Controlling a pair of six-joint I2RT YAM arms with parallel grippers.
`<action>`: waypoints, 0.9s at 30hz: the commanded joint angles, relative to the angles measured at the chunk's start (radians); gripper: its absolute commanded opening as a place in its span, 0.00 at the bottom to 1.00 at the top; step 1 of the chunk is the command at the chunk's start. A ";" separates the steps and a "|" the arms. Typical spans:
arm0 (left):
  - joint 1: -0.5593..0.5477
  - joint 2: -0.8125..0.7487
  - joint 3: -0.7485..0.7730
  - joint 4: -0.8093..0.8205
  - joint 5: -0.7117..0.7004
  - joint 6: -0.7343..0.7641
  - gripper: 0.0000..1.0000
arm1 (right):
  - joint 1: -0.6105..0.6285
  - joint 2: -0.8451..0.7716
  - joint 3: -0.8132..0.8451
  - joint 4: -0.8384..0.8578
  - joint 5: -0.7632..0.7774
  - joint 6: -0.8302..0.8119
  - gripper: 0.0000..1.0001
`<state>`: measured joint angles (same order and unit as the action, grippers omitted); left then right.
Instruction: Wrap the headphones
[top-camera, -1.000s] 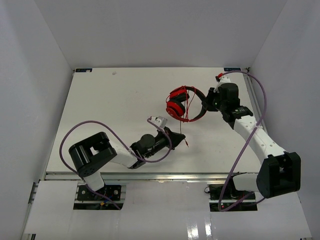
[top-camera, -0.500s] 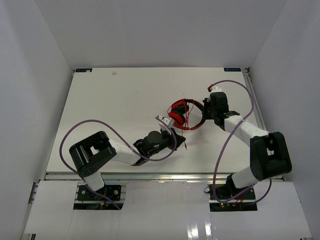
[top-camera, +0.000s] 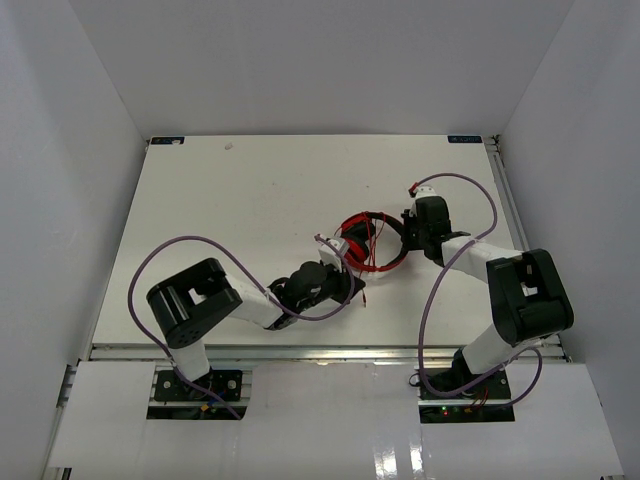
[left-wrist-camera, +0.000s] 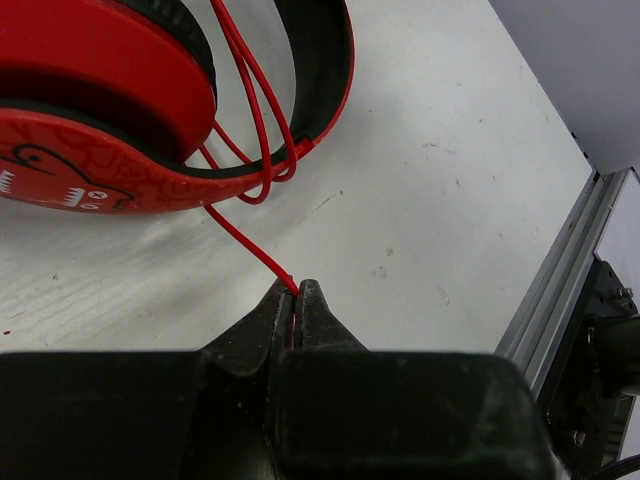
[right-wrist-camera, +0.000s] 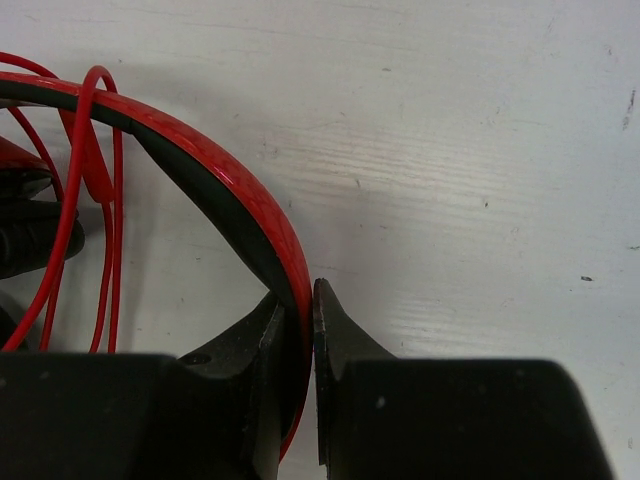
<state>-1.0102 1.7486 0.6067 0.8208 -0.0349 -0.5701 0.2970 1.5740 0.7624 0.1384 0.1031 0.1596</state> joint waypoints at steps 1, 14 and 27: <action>-0.001 -0.008 0.007 0.009 0.033 -0.014 0.04 | -0.004 0.021 0.022 0.112 0.005 -0.029 0.09; -0.001 -0.082 -0.016 -0.070 0.033 -0.033 0.26 | -0.045 -0.031 0.031 0.072 -0.046 -0.054 0.54; -0.002 -0.292 -0.058 -0.226 0.024 0.018 0.90 | -0.097 -0.261 0.077 -0.141 -0.099 -0.231 0.90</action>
<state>-1.0100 1.5763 0.5702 0.6756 -0.0116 -0.5842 0.2244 1.3982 0.7956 0.0733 0.0371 0.0391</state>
